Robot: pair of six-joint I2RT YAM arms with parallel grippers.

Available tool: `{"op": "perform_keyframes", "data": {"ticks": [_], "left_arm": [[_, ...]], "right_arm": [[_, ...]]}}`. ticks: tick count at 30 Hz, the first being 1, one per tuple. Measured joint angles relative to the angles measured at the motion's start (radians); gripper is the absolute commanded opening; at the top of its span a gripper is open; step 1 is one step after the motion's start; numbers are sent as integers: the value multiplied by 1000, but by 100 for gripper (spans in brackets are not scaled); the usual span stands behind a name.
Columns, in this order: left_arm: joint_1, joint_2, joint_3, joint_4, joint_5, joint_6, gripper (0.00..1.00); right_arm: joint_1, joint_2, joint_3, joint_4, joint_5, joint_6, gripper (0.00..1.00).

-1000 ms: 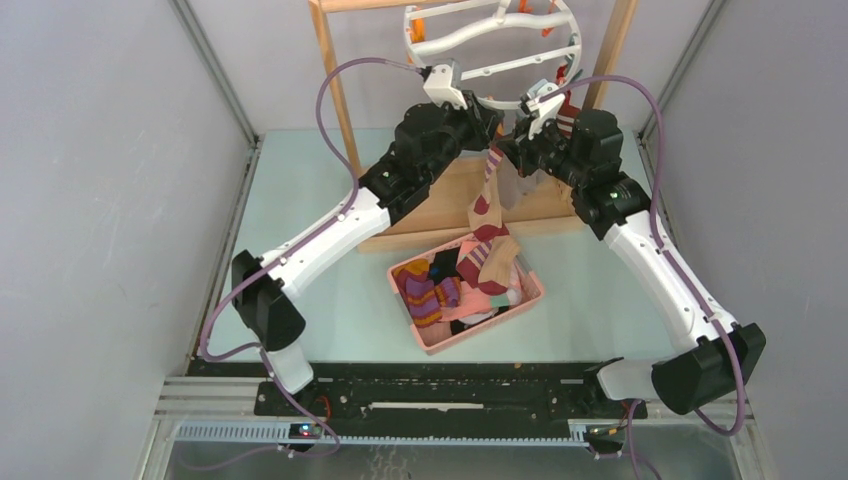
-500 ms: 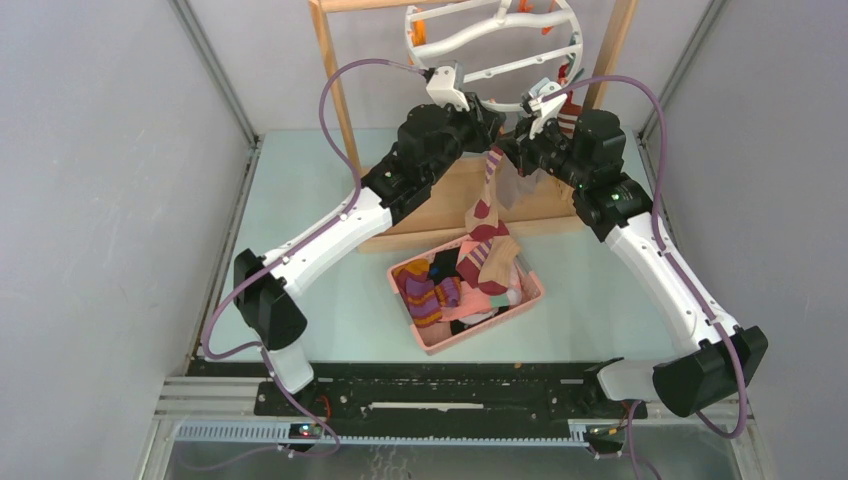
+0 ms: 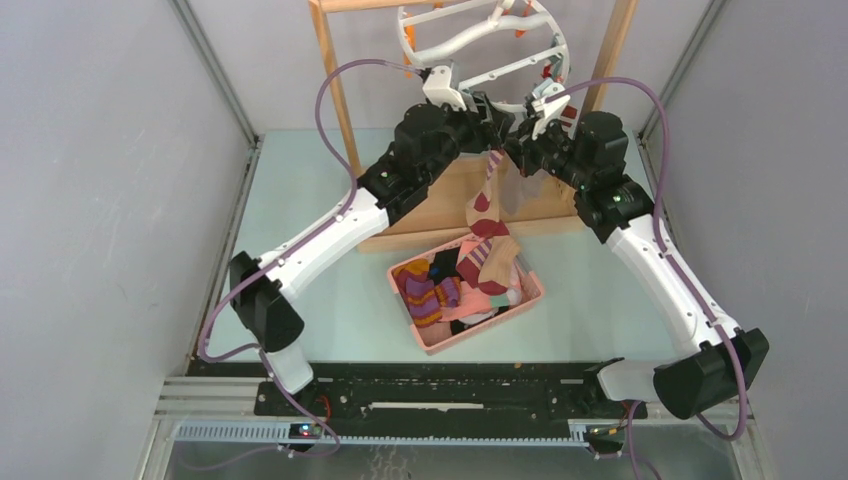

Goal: Clip the socks to the hanger
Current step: Clamp the sock onto the hanger.

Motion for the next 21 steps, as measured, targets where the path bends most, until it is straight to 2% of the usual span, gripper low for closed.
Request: {"op": "perform_keyframes", "data": {"ticks": [2,8,11,14,16,21], "left_arm": [[0,-11,-2,-2,0,-6,79],[0,-111,-88,1,10,-29,84],[0,-180,-155,8,30,-45,84],[-2,-259,-234,9,54,-65,90],[-3,-318,-293,8,70,-81,99],[-5,-467,-417,-9,98,-117,100]], "right_arm": [[-2,-2,-1,0,0,1,14],[-6,-25,-21,1,0,17,51],[-7,-55,-55,0,0,24,63],[-9,-91,-93,-1,5,27,70],[-9,-122,-121,-5,9,30,73],[-10,-213,-199,-15,20,49,77]]}}
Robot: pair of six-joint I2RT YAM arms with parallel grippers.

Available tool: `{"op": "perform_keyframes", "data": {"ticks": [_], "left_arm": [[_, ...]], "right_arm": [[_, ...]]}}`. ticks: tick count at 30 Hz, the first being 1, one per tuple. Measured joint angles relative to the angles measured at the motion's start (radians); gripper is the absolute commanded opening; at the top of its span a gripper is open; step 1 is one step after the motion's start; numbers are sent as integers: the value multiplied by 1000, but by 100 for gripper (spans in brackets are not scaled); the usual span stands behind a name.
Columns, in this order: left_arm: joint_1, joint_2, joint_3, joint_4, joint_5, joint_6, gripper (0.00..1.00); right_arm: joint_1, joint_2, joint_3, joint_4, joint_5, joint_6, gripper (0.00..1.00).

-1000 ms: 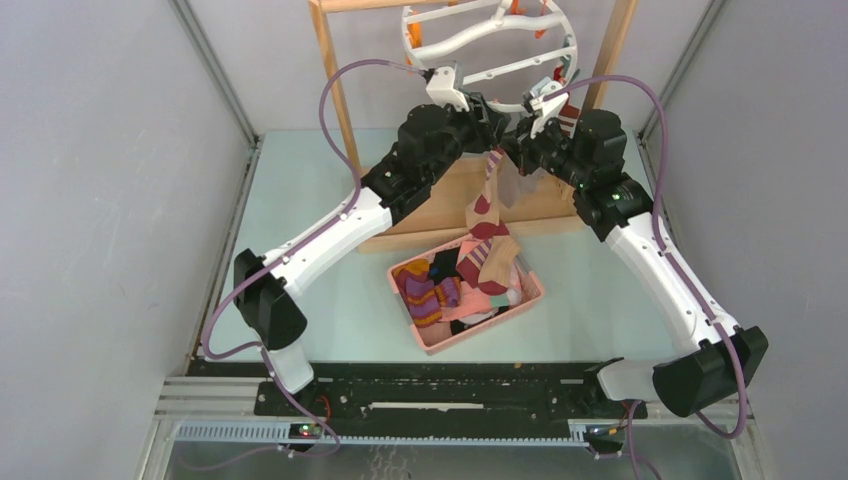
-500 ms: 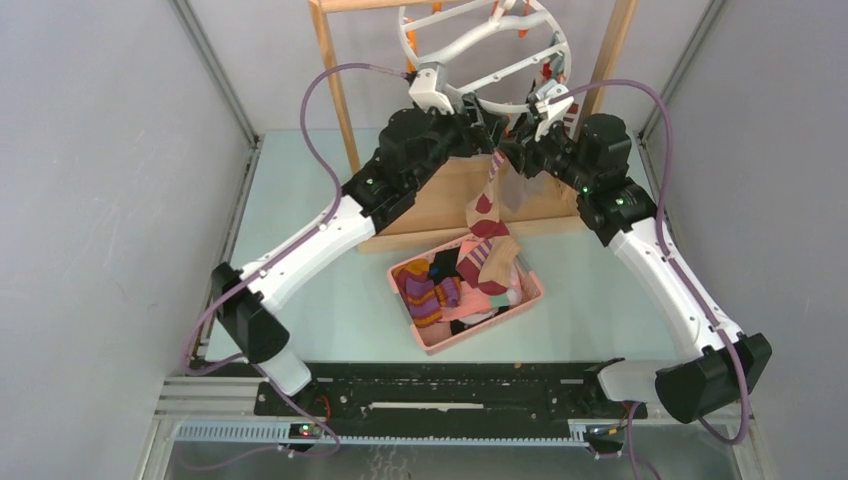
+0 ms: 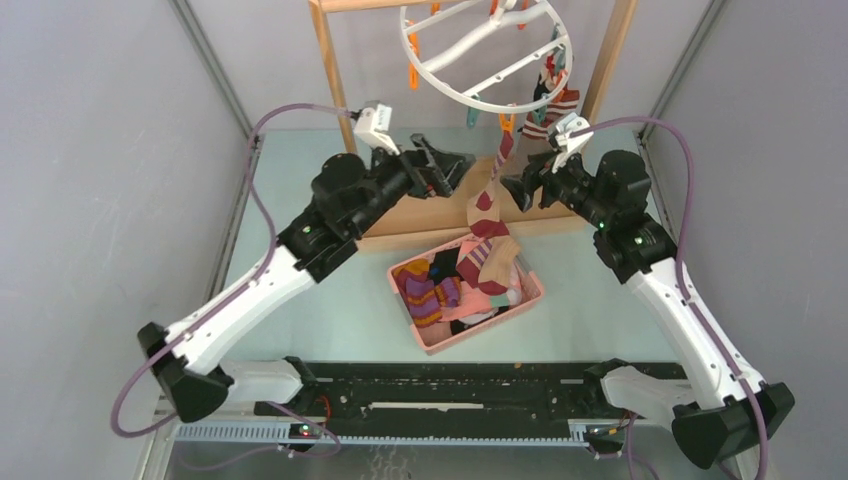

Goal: Clip the socks to the hanger
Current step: Clamp the sock onto the hanger.

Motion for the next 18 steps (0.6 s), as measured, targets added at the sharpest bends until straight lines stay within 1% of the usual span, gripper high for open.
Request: {"op": "perform_keyframes", "data": {"ticks": [4,8,12,15,18], "left_arm": [[2,-112,-42,-50,10,-29,100],[26,-211,-43,-57,71,-80,100],[49,-319,-50,-21,93,-195,100],[67,-370,-50,0,97,-281,100],[77,-406,-58,62,101,-389,100]], "right_arm": [[-1,-69,-67,0,3,26,78],[-1,-163,-190,8,0,65,79],[-1,-245,-297,8,1,93,80],[0,-303,-357,9,6,109,80],[5,-340,-391,16,13,123,80]]}}
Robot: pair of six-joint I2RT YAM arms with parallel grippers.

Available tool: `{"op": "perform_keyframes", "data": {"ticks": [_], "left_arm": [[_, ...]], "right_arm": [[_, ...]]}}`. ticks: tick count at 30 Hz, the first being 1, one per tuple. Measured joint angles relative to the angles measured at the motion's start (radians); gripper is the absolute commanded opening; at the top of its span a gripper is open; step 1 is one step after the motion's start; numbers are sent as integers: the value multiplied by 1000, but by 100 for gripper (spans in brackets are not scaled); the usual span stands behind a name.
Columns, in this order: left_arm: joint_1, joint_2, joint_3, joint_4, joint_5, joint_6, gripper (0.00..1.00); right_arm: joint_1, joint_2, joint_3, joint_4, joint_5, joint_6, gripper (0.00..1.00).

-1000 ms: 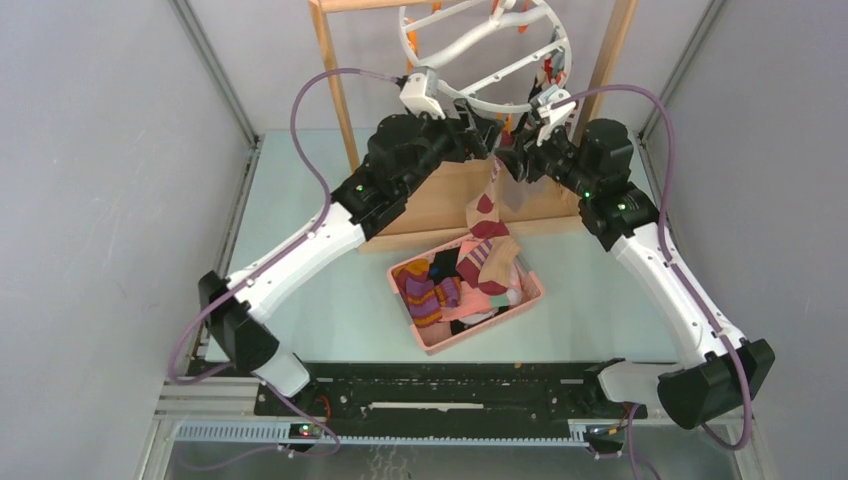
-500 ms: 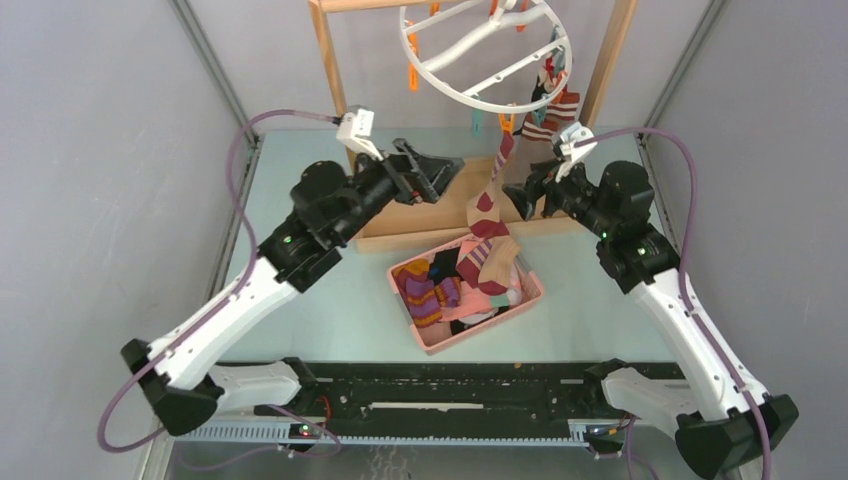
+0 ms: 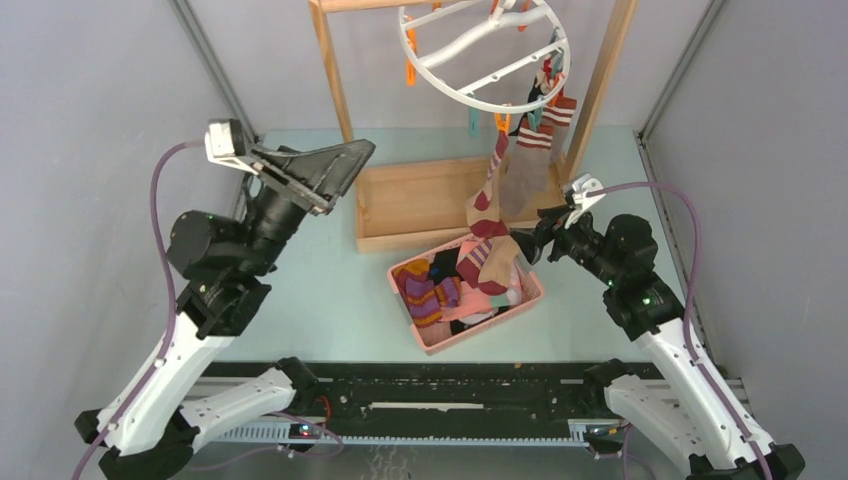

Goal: Clip the socks to the hanger
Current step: Clamp the sock onto the hanger, then pick up the sock from the bin.

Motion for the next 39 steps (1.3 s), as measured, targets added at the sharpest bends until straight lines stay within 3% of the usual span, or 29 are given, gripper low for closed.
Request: {"op": "perform_keyframes", "data": {"ticks": [9,26,32,39], "left_arm": [[27,5,-56,177,47,-236,100],[29,16,-93,210,69,-338,100],[40,-51,-155,189,74,-259,100],[68,-207,-322,111,29,-10,100]], "right_arm": [[38,11,-49,51,31,30,82],[64,8,-143,47,59,58,83],[100,26,-174,42,86,92,83],[135,106,-199,30,187,225,77]]}}
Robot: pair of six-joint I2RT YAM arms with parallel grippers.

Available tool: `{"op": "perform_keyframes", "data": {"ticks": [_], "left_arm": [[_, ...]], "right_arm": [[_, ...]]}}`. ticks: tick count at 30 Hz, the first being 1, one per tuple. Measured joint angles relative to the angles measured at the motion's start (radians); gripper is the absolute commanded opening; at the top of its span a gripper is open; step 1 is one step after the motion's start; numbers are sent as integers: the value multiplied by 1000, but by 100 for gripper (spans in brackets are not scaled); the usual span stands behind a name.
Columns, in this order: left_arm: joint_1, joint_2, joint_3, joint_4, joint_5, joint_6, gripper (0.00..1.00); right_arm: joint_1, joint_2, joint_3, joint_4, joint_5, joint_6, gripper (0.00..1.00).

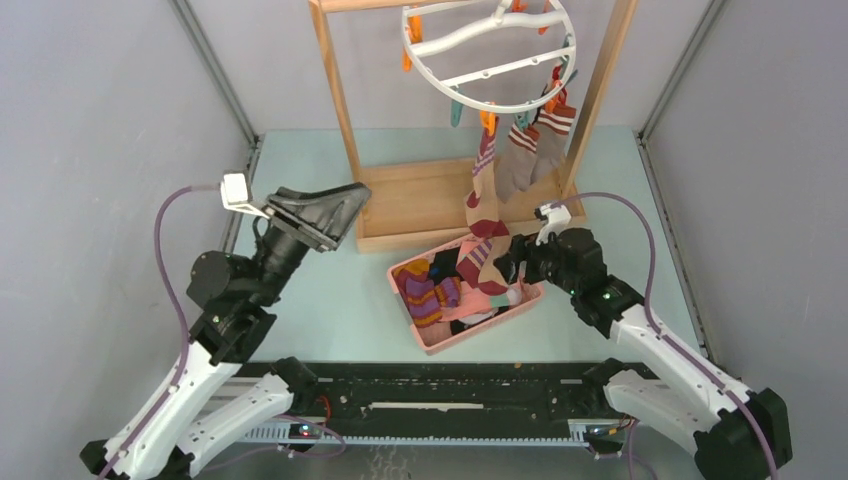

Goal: Clip the socks to the hanger
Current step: Pick up the sock from the bin.

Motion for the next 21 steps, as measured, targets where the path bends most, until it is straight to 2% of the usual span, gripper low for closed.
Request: {"op": "perform_keyframes", "data": {"ticks": [8,11,18,21], "left_arm": [[6,12,-146,-124,-55,375,100],[6,21,-210,-158,-54,484,100],[6,13,-298,-232,-53,634,100],[6,-3,-298,-234,-53,663,100]], "right_arm": [[52,110,-22,-20,137,220,61],[69,133,-37,-21,175,284,52],[77,228,-64,7,223,375,48],[77,281,-69,31,219,396,38]]}}
